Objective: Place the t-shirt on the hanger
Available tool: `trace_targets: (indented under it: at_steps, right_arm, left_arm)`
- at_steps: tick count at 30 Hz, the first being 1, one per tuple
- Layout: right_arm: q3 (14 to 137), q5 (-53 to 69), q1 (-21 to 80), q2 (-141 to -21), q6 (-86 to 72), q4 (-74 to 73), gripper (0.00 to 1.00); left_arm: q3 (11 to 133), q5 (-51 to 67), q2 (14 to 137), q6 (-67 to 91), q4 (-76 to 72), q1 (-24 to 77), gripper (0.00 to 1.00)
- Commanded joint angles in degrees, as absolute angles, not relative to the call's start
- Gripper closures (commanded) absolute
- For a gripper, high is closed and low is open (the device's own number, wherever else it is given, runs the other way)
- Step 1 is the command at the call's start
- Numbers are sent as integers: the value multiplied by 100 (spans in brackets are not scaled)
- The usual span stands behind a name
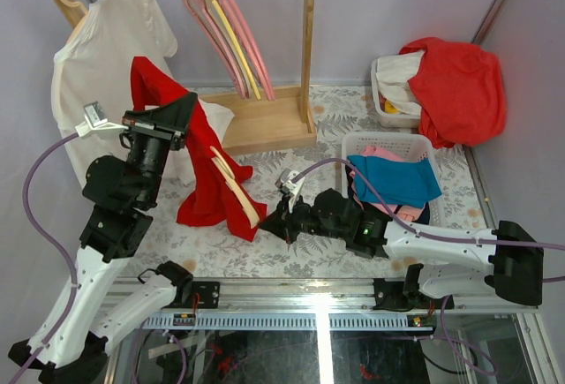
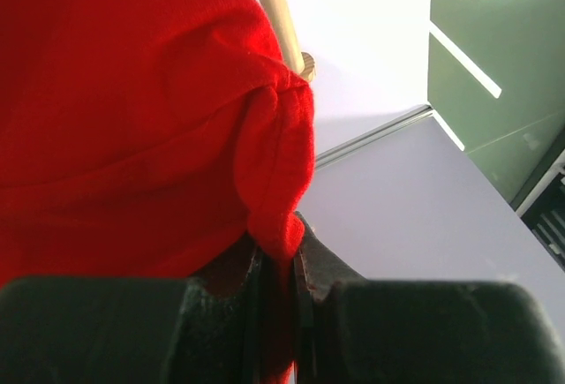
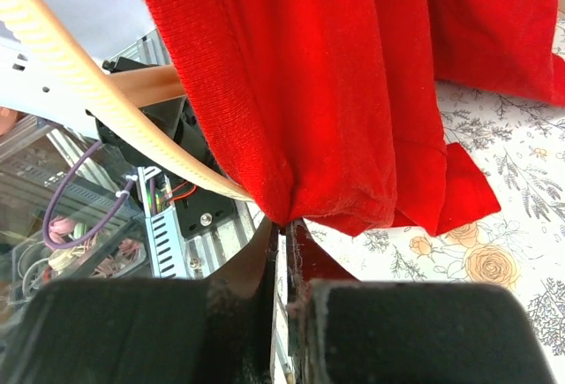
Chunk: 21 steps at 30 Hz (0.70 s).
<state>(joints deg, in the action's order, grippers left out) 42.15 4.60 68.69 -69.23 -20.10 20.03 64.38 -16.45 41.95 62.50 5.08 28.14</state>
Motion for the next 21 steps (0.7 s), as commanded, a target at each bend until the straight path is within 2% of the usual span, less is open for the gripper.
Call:
trace_targets:
  at_steps: [1, 13, 21]
  right_arm:
    - [4381, 674, 6916, -6930, -2128, 2400, 100]
    - [3915, 2507, 6908, -7109, -3051, 3063, 100]
    - [3260, 2806, 6908, -6766, -3508, 3348, 100]
  left_arm:
    - [6004, -1637, 3982, 6577, -646, 2804, 100]
    - [4777, -1848, 4197, 7020, -3449, 2812, 100]
    - [4471, -2222, 4273, 6736, -4502, 2871, 100]
